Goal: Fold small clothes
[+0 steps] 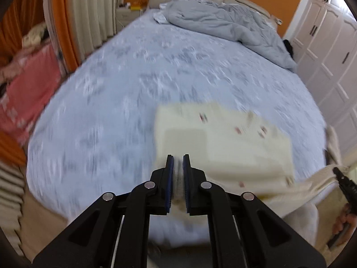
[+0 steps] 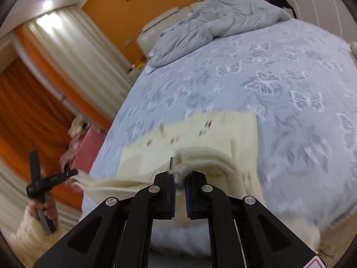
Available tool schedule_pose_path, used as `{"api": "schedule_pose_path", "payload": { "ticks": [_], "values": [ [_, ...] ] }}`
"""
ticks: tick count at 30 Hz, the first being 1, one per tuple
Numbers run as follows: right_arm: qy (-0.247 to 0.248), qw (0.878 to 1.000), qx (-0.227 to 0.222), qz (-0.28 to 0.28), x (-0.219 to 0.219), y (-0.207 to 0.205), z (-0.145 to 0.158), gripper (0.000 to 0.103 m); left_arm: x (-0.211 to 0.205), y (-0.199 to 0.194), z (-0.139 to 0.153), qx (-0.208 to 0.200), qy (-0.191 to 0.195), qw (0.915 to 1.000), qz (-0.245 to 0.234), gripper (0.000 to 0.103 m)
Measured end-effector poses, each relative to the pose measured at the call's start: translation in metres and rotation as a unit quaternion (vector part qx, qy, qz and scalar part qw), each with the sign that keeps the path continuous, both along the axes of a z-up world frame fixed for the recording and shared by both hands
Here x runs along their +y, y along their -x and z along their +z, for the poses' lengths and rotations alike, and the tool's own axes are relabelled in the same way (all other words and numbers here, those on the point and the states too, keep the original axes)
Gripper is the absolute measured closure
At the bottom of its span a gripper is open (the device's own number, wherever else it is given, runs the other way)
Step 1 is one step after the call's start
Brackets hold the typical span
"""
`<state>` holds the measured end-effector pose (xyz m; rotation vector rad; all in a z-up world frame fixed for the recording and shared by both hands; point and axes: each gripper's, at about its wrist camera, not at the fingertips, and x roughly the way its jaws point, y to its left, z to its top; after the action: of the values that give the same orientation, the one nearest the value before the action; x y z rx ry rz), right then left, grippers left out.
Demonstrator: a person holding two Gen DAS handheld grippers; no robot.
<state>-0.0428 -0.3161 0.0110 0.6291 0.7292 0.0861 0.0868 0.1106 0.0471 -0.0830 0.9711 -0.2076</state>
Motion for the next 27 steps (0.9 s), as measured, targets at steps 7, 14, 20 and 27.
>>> {"api": "schedule_pose_path", "payload": {
  "ticks": [7,14,20,27],
  "values": [
    [-0.013,0.995,0.087,-0.037,-0.024,-0.119,-0.088,0.085,-0.032,-0.116,-0.078,0.033,-0.056,0.9971,0.04,0.094],
    [0.012,0.992,0.063,-0.11,-0.046,-0.096,-0.09,0.039,0.009,-0.111,-0.103,0.048,0.036,0.9935,0.097,0.038],
    [0.065,0.99,0.111,-0.063,-0.042,-0.111,-0.117,0.039,-0.015,-0.102,-0.118,0.046,0.004,0.9984,0.033,0.029],
    [0.055,0.988,0.14,-0.024,-0.021,-0.134,-0.136,0.095,-0.031,-0.111,-0.139,0.09,0.011,0.9951,0.038,0.093]
  ]
}}
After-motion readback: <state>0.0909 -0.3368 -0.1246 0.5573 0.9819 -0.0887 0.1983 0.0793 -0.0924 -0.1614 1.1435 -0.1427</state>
